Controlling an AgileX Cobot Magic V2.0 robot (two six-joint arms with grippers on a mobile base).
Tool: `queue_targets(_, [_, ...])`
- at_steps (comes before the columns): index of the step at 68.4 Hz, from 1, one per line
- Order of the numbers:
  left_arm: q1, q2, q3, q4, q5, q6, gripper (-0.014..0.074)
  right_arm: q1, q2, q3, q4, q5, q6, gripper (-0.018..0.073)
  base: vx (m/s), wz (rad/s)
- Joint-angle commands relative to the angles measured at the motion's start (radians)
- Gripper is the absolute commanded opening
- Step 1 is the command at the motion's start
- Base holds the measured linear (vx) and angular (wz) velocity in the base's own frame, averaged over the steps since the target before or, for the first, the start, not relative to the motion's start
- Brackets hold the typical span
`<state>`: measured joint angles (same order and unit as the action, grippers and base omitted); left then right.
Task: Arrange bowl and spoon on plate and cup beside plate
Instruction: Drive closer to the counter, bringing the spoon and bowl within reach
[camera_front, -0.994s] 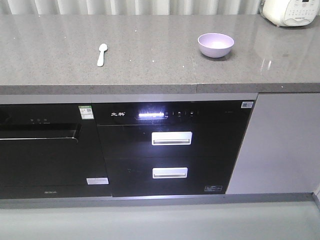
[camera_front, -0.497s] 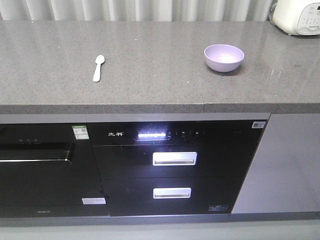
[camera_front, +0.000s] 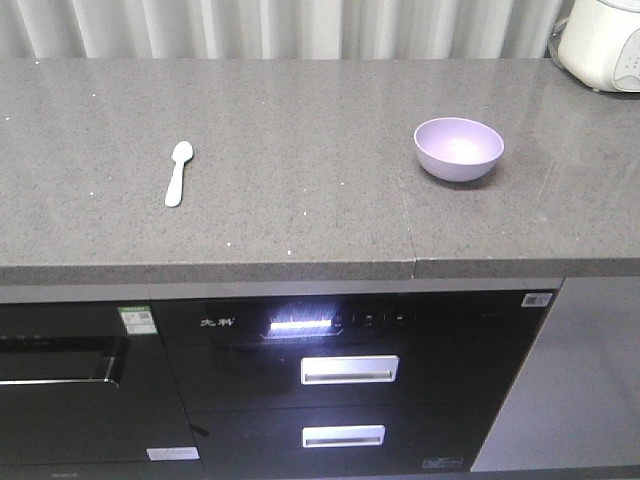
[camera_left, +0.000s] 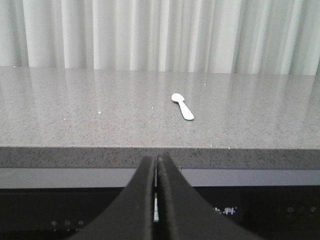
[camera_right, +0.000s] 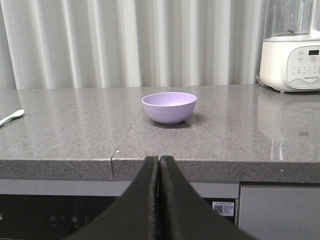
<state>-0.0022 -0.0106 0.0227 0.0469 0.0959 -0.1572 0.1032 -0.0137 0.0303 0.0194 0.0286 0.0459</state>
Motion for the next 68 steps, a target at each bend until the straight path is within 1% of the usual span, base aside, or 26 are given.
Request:
queue_targets(1, [0.000,-0.014,-0.018,-0.009,-0.077,0.002,-0.0006,-0.006,-0.006,0.007,-0.004,-0.073,-0.003,-0.0009,0.19,-0.02])
queue_targets(68, [-0.001,-0.014,-0.018,-0.009,-0.077,0.002,-0.0006,-0.006,-0.006,0.007,-0.004,-0.073,-0.003,-0.0009,0.16,0.02])
